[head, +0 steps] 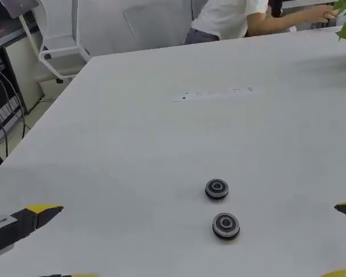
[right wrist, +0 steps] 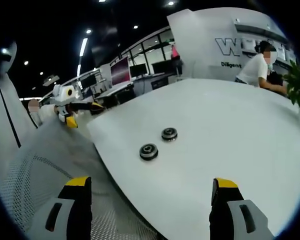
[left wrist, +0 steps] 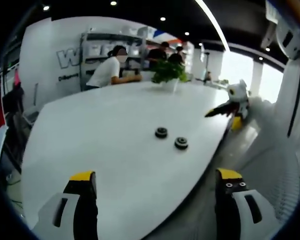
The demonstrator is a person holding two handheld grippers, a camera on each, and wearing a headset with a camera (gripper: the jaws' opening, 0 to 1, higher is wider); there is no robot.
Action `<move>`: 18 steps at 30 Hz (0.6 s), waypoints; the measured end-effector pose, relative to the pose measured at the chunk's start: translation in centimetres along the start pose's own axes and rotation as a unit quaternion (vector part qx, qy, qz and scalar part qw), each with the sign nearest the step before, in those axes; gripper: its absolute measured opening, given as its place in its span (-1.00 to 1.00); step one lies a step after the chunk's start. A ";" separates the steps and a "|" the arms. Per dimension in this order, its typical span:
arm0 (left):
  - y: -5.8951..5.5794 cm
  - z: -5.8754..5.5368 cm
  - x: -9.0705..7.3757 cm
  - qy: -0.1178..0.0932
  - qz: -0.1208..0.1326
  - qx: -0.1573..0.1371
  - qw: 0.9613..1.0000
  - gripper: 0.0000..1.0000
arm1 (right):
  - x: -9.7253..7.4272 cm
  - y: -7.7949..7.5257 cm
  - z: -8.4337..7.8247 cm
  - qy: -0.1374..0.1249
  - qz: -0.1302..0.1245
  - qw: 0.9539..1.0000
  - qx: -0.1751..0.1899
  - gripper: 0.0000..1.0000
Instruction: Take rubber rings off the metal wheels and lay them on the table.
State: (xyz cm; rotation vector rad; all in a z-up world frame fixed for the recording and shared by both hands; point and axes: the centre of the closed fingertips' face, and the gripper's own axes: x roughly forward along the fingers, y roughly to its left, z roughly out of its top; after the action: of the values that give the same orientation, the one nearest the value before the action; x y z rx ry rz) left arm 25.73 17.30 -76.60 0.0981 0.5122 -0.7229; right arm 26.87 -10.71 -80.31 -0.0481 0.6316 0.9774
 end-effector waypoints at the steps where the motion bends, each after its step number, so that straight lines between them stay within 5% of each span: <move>1: 0.1 0.4 -0.1 -0.003 0.003 0.002 1.000 1.00 | -0.1 -0.2 0.1 0.000 -0.004 1.000 0.000 0.98; 9: 0.2 3.8 -0.1 -0.032 0.012 0.039 0.999 1.00 | -0.7 -1.6 0.4 0.003 -0.017 1.000 -0.003 0.98; 14: -1.0 6.6 0.4 -0.075 -0.020 0.032 0.996 1.00 | -0.4 -2.0 1.3 -0.001 -0.019 1.000 -0.012 0.98; 18: -0.7 7.5 0.8 -0.074 -0.012 0.043 0.996 1.00 | -0.2 -2.3 1.4 0.018 -0.026 0.999 -0.034 0.98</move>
State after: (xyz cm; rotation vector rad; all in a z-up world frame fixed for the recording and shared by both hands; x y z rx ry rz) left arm 28.84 14.38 -70.38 0.1183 0.3405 -0.7689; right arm 29.23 -11.71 -79.62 -0.1422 0.6273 0.9500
